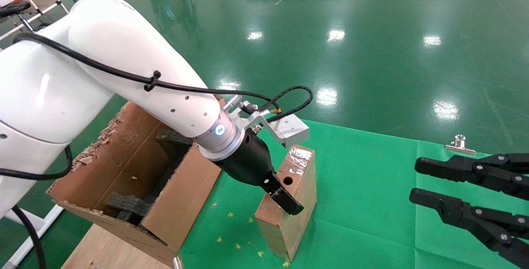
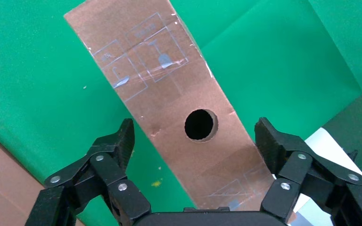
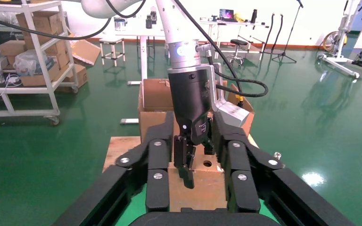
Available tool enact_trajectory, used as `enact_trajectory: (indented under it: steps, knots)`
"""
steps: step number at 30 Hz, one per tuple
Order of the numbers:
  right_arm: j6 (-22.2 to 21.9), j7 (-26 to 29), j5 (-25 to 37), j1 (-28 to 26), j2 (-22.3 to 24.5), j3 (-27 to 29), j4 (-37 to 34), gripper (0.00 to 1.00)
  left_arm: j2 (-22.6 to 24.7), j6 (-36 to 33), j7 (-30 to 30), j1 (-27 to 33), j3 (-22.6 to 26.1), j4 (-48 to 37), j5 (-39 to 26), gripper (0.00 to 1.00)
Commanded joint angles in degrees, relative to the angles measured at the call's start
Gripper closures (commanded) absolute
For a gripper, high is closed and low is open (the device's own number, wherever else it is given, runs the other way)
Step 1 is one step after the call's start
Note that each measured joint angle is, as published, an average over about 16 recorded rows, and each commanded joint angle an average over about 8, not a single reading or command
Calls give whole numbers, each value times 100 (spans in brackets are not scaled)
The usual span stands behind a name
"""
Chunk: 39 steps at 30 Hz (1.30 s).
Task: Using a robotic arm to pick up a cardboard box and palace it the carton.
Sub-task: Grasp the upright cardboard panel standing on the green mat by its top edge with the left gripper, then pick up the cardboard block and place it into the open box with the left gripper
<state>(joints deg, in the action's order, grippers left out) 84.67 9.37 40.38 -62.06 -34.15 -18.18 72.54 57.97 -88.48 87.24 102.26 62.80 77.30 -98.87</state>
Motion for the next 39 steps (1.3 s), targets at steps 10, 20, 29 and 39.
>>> enact_trajectory:
  steps: [10, 20, 29, 39]
  knots:
    - [0, 0, 0, 0, 0, 0, 0, 0, 4, -3, 4, -13, -19, 0, 7, 100]
    - [0, 0, 0, 0, 0, 0, 0, 0, -49, 63, -144, 88, -59, -89, 9, 100]
    - [0, -1, -1, -1, 0, -2, -1, 0, -895, 239, -724, 793, -554, -169, 157, 100]
    - [0, -1, -2, -2, 0, -3, -1, 0, -2095, 263, -1563, 1772, -1115, -660, -47, 100]
